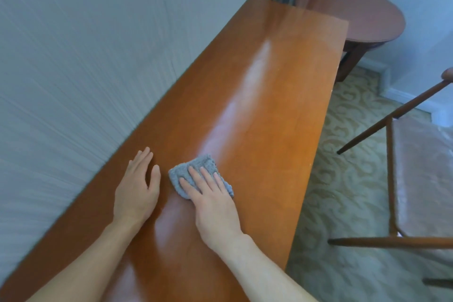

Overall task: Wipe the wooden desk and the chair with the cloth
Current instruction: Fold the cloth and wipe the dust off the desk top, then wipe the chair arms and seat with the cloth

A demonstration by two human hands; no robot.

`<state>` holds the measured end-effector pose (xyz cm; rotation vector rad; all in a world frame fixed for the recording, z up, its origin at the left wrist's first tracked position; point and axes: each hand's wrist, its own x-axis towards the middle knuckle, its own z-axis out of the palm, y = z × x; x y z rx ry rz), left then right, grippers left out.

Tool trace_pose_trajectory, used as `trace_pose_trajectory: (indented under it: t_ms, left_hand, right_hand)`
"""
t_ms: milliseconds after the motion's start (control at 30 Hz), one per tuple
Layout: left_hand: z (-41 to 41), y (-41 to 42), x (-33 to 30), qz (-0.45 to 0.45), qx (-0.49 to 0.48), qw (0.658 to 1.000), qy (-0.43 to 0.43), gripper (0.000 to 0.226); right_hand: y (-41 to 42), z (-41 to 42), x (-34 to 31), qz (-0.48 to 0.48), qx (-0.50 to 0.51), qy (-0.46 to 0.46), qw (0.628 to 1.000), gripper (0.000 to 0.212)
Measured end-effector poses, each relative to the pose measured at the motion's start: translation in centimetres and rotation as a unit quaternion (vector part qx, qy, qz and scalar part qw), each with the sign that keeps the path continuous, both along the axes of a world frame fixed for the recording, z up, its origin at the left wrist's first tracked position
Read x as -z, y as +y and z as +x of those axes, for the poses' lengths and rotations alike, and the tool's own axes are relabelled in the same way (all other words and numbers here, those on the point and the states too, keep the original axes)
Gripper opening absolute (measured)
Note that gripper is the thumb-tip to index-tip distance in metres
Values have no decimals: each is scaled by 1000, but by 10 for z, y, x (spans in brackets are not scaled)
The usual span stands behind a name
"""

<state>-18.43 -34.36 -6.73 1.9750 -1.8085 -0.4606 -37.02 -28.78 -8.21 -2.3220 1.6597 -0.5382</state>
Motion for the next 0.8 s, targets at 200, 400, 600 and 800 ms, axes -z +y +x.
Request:
trace_pose_trajectory:
  t_ms: [200,400,600,800]
  left_hand:
    - [-57,-10,-52,41,11,999,21,38]
    - [-180,-38,-130,215,94,908,348,23]
    - [-271,-17,-203,285,146,833,451,25]
    - [-373,26,-265,259,193,847,422,14]
  right_hand:
    - [-27,-73,-48,136,274,-421,854,51]
    - [-37,-149,-131,250,279,-720,584,34]
    - [8,-234,-201,296,203,-799,482,53]
    - [72,-332,-259,227,266,-802,484,54]
